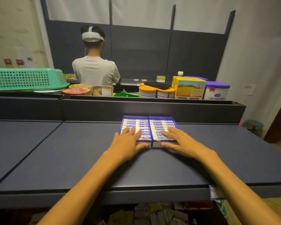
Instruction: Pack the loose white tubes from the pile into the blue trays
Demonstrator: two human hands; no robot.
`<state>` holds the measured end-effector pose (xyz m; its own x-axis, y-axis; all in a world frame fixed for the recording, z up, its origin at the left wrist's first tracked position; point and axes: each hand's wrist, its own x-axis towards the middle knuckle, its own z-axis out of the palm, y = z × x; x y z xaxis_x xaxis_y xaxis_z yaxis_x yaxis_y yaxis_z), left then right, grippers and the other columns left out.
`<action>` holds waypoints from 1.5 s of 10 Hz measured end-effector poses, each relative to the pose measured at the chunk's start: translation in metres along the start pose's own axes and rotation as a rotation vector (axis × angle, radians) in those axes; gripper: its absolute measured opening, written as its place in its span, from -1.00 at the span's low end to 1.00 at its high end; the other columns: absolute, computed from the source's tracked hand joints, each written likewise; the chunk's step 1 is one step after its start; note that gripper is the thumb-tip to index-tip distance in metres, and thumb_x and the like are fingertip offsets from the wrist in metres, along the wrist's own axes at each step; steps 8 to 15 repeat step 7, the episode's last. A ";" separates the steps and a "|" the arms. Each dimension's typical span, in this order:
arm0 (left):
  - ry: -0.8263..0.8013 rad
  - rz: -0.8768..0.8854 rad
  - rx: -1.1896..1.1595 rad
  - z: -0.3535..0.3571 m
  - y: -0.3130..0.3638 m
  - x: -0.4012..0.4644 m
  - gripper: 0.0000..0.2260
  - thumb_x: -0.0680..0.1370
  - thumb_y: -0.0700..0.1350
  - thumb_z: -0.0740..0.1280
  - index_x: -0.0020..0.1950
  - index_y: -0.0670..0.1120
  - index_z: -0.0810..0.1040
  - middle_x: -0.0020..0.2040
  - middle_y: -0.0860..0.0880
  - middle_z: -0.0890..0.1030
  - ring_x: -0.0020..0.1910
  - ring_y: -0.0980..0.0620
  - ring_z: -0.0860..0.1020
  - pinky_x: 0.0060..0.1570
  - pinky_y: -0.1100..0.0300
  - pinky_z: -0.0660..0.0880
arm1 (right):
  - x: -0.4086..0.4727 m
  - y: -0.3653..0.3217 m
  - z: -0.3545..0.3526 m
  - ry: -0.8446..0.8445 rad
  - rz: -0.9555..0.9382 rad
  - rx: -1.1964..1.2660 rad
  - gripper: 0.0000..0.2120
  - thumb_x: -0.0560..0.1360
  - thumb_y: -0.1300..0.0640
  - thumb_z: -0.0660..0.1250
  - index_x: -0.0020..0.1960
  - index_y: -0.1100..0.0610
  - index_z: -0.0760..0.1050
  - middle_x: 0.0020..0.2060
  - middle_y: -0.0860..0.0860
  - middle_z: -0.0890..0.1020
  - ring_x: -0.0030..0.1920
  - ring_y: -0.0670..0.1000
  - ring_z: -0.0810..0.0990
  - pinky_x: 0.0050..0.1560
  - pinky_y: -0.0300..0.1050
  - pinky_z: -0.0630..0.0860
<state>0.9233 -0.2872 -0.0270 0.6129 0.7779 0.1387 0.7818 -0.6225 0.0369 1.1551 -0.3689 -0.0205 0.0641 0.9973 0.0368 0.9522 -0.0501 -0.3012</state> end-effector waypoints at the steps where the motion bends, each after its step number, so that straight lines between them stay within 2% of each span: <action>1: -0.007 -0.002 0.001 0.000 -0.001 0.007 -0.34 0.56 0.35 0.01 0.57 0.06 0.06 0.58 -0.02 0.09 0.54 -0.09 0.05 0.41 -0.15 0.18 | 0.003 0.000 -0.002 -0.012 -0.005 0.009 -0.34 0.50 -0.34 0.16 0.54 -0.19 0.10 0.57 -0.06 0.07 0.55 -0.02 0.03 0.50 -0.02 0.03; 4: 0.032 -0.005 0.024 0.003 0.000 0.012 -0.37 0.57 0.33 0.02 0.54 0.02 0.12 0.56 -0.04 0.13 0.51 -0.09 0.09 0.39 -0.16 0.19 | 0.013 0.005 -0.002 0.004 -0.010 0.042 -0.34 0.48 -0.35 0.20 0.52 -0.21 0.15 0.56 -0.08 0.10 0.54 -0.05 0.05 0.50 -0.02 0.07; 6: -0.006 -0.009 -0.037 0.000 -0.004 0.010 -0.30 0.53 0.38 0.07 0.57 0.07 0.05 0.58 -0.04 0.06 0.54 -0.10 0.03 0.44 -0.19 0.13 | 0.004 -0.005 -0.010 0.001 -0.033 0.073 -0.34 0.49 -0.29 0.26 0.52 -0.16 0.15 0.54 -0.09 0.13 0.53 -0.06 0.06 0.48 -0.06 0.09; 7: -0.036 -0.016 -0.054 -0.006 -0.007 0.006 -0.25 0.51 0.39 0.13 0.58 0.07 0.01 0.59 -0.04 0.03 0.55 -0.08 -0.01 0.46 -0.21 0.08 | -0.001 -0.008 -0.019 0.062 -0.038 0.060 -0.31 0.48 -0.31 0.25 0.53 -0.16 0.13 0.54 -0.09 0.15 0.52 -0.05 0.09 0.48 -0.02 0.11; 15: -0.036 -0.016 -0.054 -0.006 -0.007 0.006 -0.25 0.51 0.39 0.13 0.58 0.07 0.01 0.59 -0.04 0.03 0.55 -0.08 -0.01 0.46 -0.21 0.08 | -0.001 -0.008 -0.019 0.062 -0.038 0.060 -0.31 0.48 -0.31 0.25 0.53 -0.16 0.13 0.54 -0.09 0.15 0.52 -0.05 0.09 0.48 -0.02 0.11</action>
